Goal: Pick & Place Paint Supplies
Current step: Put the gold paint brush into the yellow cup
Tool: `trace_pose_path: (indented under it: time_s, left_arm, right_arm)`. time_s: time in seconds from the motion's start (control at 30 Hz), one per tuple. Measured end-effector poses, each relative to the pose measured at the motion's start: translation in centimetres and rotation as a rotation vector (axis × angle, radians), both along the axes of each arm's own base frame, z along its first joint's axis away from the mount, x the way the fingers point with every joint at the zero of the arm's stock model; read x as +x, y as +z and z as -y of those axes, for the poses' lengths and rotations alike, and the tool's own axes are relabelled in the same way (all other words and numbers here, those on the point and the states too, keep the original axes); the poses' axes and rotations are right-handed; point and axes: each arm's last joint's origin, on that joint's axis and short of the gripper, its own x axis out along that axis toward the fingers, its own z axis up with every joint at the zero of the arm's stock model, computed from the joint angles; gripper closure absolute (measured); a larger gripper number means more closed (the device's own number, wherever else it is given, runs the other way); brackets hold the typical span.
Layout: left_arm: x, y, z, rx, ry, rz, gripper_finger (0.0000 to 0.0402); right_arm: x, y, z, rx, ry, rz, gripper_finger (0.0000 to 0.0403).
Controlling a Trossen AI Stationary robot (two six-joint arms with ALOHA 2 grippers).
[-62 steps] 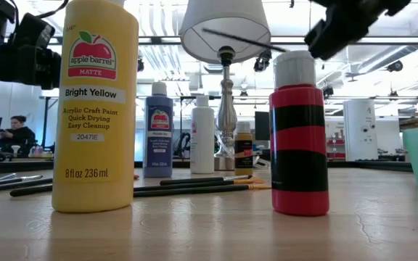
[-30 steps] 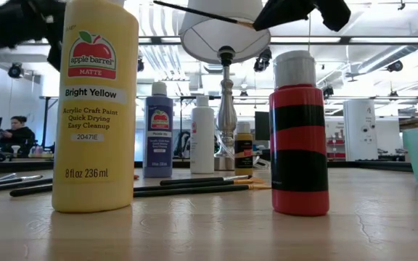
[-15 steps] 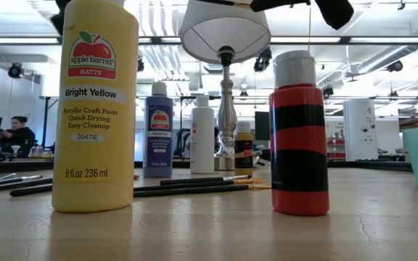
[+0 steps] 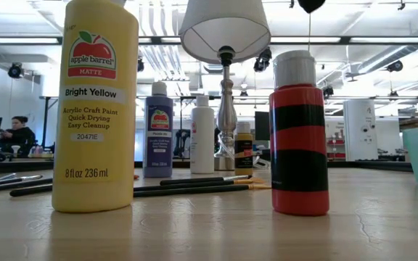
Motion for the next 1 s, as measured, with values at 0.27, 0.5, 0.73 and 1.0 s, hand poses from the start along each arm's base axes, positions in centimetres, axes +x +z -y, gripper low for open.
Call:
trace_pose_path:
  time_s: [0.27,0.5,0.73,1.0]
  left_arm:
    - [3.3,0.3,0.2,-0.04,-0.095,-0.049,0.0154]
    - [5.2,1.4,0.4,-0.091,-0.161,-0.049,0.0154]
    - [7.6,0.5,0.6,-0.179,-0.242,-0.125,0.0154]
    - [9.5,-1.2,0.7,-0.224,-0.298,-0.196,0.0154]
  right_arm:
    - [0.4,-0.5,-0.9,0.026,0.116,-0.008,0.0394]
    - [1.2,-1.5,-1.3,-0.003,0.129,-0.021,0.0394]
    - [1.7,-1.8,-1.6,-0.037,0.142,-0.005,0.0394]
    - [1.7,-1.6,-1.6,-0.032,0.142,0.009,0.0394]
